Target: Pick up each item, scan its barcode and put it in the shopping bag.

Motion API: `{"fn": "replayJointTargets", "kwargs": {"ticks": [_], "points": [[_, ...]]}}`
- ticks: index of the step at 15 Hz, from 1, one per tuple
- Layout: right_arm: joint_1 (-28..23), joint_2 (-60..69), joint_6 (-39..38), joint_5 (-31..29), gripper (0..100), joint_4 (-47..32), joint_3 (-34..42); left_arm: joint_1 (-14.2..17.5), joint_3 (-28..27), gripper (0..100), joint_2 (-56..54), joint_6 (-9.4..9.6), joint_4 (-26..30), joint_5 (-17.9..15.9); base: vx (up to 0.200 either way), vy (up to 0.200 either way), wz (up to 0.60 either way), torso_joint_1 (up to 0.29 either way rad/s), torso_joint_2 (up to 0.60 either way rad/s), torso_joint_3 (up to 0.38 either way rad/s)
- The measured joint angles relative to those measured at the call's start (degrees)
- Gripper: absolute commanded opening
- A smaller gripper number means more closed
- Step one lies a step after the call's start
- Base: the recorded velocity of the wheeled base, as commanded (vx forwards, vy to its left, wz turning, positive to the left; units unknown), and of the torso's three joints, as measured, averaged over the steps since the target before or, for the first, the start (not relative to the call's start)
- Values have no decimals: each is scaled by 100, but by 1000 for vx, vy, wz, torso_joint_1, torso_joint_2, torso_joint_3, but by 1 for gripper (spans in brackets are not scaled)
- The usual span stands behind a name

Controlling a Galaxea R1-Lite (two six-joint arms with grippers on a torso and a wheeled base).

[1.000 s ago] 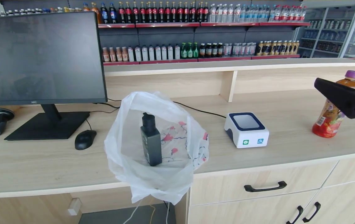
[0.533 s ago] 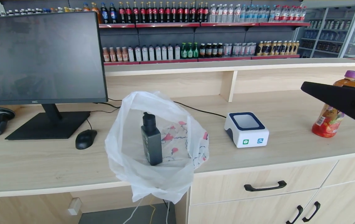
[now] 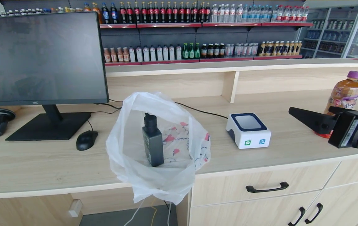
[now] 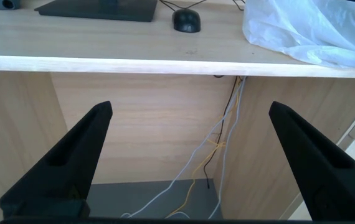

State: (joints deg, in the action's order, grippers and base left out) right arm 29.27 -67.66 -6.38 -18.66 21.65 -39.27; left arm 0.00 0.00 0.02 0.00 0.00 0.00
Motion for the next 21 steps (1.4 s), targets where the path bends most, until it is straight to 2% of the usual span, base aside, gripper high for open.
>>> {"fn": "replayJointTargets", "kwargs": {"ticks": [3, 6, 9, 11, 14, 16, 18, 21], "points": [[-552, -282, 105, 52, 100, 188, 35, 0, 0, 100, 0, 0, -2, -2, 0, 0, 0, 0, 0, 0], [-1040, -701, 354, 132, 100, 646, -633, 0, 0, 100, 0, 7, 0, -2, 0, 0, 0, 0, 0, 0], [-1169, -994, 160, 294, 100, 1530, -356, 0, 0, 100, 0, 10, 0, -5, 0, 0, 0, 0, 0, 0], [-1232, -1162, 299, 624, 100, 2009, -4, 0, 0, 100, 0, 7, 0, -5, 0, 0, 0, 0, 0, 0], [-1423, -1221, 411, 703, 100, 2080, 223, 0, 0, 100, 0, 10, 0, -2, 0, 0, 0, 0, 0, 0], [-1458, -1228, 906, 720, 100, 2198, 374, 0, 0, 100, 0, 16, 0, -7, -200, 0, 0, 5, 5, 5], [-1469, -1200, 985, 783, 100, 2225, 539, 0, 0, 100, 0, 11, 2, -2, -200, 0, 0, 12, 5, -5], [-1469, -1147, 996, 805, 100, 2241, 617, 0, 0, 100, 0, 2, 0, 0, 0, 0, 0, 0, 0, 0]]}}
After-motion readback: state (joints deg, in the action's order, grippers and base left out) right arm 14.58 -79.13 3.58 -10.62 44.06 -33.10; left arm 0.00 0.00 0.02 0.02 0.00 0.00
